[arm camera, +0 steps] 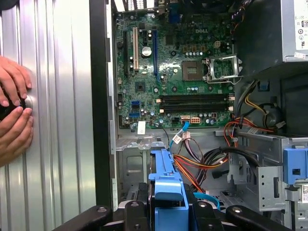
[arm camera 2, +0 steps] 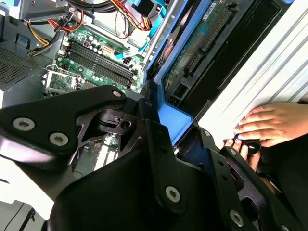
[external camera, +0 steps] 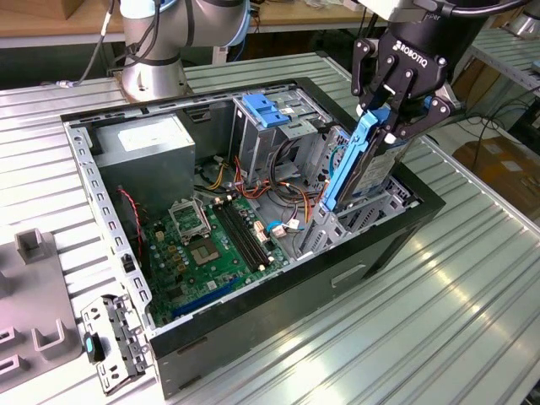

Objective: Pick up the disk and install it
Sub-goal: 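Insert the disk into the insertion slot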

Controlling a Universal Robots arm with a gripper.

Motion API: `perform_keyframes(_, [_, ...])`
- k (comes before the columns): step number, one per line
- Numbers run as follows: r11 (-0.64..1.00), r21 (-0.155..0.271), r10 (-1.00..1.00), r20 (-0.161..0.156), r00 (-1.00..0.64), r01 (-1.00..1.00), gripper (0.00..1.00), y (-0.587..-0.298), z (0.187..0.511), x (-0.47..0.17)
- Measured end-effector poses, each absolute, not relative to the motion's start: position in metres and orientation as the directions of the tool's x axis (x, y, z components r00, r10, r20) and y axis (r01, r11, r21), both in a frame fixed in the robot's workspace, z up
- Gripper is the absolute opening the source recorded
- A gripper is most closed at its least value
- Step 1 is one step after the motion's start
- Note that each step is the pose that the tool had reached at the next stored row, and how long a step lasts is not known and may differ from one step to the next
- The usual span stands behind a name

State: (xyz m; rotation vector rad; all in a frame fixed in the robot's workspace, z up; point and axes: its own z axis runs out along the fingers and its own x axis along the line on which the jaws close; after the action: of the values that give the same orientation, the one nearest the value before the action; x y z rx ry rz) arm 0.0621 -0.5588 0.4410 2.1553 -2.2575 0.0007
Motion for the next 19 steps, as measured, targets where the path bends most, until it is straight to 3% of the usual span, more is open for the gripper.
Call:
perform_keyframes(18, [0.046,0.014,-0.999,0.015,-0.046,-0.999,0.38,-0.559,0.426,0.062])
perform_keyframes(19, [0.046,0.014,-0.999,0.015,-0.046,-0.999,0.51,-0.559,0.424,0.062])
